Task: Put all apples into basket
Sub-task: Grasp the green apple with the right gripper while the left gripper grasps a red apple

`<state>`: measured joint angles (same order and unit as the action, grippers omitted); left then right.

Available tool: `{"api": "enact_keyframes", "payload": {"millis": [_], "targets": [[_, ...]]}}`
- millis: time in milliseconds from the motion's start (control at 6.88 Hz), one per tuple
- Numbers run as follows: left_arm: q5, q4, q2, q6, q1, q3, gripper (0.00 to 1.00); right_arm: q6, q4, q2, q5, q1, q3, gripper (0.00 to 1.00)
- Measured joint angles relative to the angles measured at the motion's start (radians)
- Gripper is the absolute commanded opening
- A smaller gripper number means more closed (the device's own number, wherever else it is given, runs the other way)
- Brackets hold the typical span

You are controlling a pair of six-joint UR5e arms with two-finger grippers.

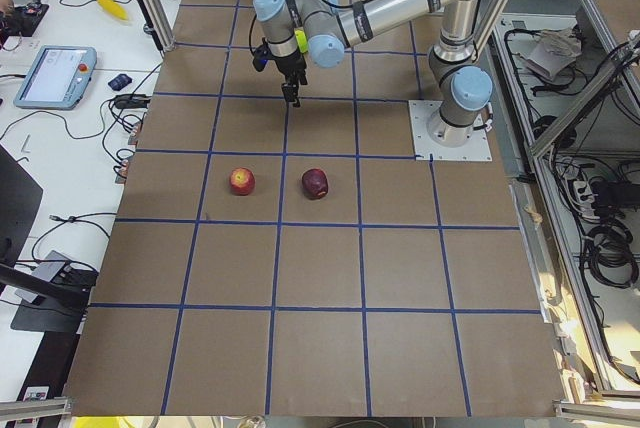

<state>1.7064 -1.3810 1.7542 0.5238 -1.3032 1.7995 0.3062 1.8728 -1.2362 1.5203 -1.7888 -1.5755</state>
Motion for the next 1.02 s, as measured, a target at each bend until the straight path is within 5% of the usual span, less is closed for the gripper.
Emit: {"api": "enact_keyframes", "payload": {"millis": [582,1018], "targets": [[0.019,0.099,-0.014,0.678,0.276,0.079,1.0,0.06,0.101,0.133,-0.056,-0.097,-0.003,1.0],[0.013,0.36,0.009,1.012,0.369,0.194,1.0,0.061,0.156,0.204,-0.084,-0.121,-0.003,1.0]]}}
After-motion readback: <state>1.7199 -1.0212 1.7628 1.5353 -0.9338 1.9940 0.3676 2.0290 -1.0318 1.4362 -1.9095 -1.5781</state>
